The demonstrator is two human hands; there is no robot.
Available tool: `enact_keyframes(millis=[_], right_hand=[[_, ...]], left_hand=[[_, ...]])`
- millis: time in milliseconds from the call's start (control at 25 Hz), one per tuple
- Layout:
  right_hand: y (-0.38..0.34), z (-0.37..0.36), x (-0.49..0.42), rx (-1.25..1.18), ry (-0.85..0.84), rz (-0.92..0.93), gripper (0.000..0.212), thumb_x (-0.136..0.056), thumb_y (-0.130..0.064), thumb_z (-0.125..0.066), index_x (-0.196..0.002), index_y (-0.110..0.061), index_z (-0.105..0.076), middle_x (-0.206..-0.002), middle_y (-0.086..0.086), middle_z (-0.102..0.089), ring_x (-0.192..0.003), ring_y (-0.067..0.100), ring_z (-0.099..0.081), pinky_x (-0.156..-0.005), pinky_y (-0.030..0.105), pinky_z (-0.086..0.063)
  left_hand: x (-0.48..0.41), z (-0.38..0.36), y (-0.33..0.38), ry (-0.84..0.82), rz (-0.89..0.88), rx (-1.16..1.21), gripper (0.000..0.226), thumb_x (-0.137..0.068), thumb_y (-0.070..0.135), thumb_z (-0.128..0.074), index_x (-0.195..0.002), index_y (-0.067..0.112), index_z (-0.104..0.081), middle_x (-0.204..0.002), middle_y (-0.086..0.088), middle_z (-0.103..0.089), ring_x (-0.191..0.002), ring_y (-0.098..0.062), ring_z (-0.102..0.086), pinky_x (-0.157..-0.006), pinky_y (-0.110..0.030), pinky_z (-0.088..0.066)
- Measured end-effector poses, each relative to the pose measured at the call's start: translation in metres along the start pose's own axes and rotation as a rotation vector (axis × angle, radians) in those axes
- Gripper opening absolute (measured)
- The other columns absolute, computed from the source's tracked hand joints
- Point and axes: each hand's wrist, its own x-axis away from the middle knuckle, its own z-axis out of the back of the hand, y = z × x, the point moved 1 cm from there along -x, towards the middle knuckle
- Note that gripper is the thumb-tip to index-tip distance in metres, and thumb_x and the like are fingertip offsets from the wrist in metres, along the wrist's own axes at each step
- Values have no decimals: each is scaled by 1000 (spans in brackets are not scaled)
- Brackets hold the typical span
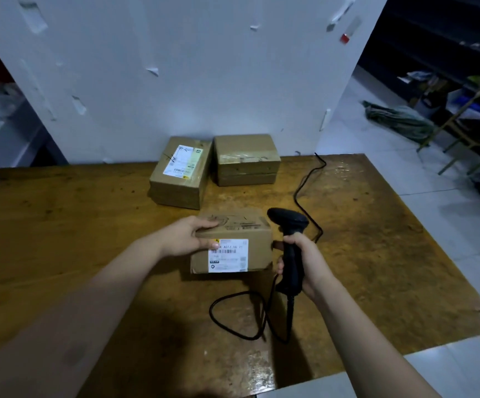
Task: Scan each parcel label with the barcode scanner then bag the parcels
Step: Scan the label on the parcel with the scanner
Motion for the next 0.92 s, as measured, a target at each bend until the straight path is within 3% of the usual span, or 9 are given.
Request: enact_keyframes(millis=[80, 160, 240, 320, 400, 560, 640, 760, 920], right_hand=[[-15, -6, 1, -23, 23, 46, 36, -88, -17, -52, -124, -12, -48, -101, 17, -64, -50, 17, -53, -49, 30, -44], [-23, -14, 5, 21, 100, 109, 32, -89, -15, -53, -120, -15, -50, -97, 14, -65, -52, 17, -53, -49, 29, -45], [-24, -22, 14, 77, 169, 174, 33, -87, -15, -55, -120, -14, -51, -87, 9, -61, -56, 18, -54, -51, 29, -44], [-25, -29, 29, 97, 171, 212, 35, -86, -17, -57, -121, -15, -51, -87, 9, -59, -62, 18, -55, -52, 30, -43], [-26, -38, 47, 133, 84, 190, 28, -87, -18, -59, -114, -16, -53, -77, 7, -59, -55, 17, -54, -47, 28, -42], [-24, -50, 71, 157, -149, 28, 10, -86, -15, -60, -93, -12, -53, -55, 4, -52, -40, 16, -45, -38, 24, -37], [-23, -50, 78, 169, -173, -5, 8, -87, -14, -59, -88, -12, -51, -53, 4, -51, -39, 17, -44, -38, 23, -37], [-27, -48, 87, 199, -191, -9, 10, -88, -15, -58, -94, -10, -51, -55, 4, -53, -41, 16, -46, -41, 25, -39], [-33, -49, 92, 251, -209, 4, 12, -89, -14, -56, -97, -7, -51, -55, 4, -52, -42, 16, -47, -42, 25, -40]], left_hand=[[-2, 14, 2, -62, 19, -10, 69, -77, 57, -65, -135, 24, -53, -132, 8, -55, -122, -15, -53, -105, -29, -40], [-6, 23, 4, -72, 42, 33, 69, -73, 67, -61, -127, 24, -61, -125, 3, -62, -117, -18, -58, -100, -31, -45], [-11, 24, 4, -20, 50, 61, 64, -77, 65, -54, -126, 24, -60, -126, 0, -60, -119, -20, -56, -97, -31, -43], [-15, 20, 8, 54, 23, 6, 50, -93, 52, -42, -130, 21, -56, -127, 2, -55, -124, -19, -50, -96, -23, -36], [-18, 13, 15, 112, -8, -29, 45, -100, 42, -32, -130, 18, -55, -130, -5, -55, -125, -21, -48, -93, -20, -33], [-25, 8, 13, 185, -29, -67, 47, -100, 44, -29, -122, 17, -59, -122, -9, -63, -114, -26, -56, -86, -24, -38], [-24, 9, 9, 208, -35, -116, 52, -98, 49, -27, -123, 18, -59, -123, -9, -64, -116, -28, -56, -92, -29, -43], [-22, 8, 9, 223, -12, -164, 58, -97, 51, -25, -138, 18, -48, -140, -4, -53, -132, -26, -45, -108, -33, -35], [-19, 6, 13, 217, -14, -212, 59, -97, 51, -21, -143, 20, -41, -147, -2, -45, -137, -23, -38, -113, -36, -29]])
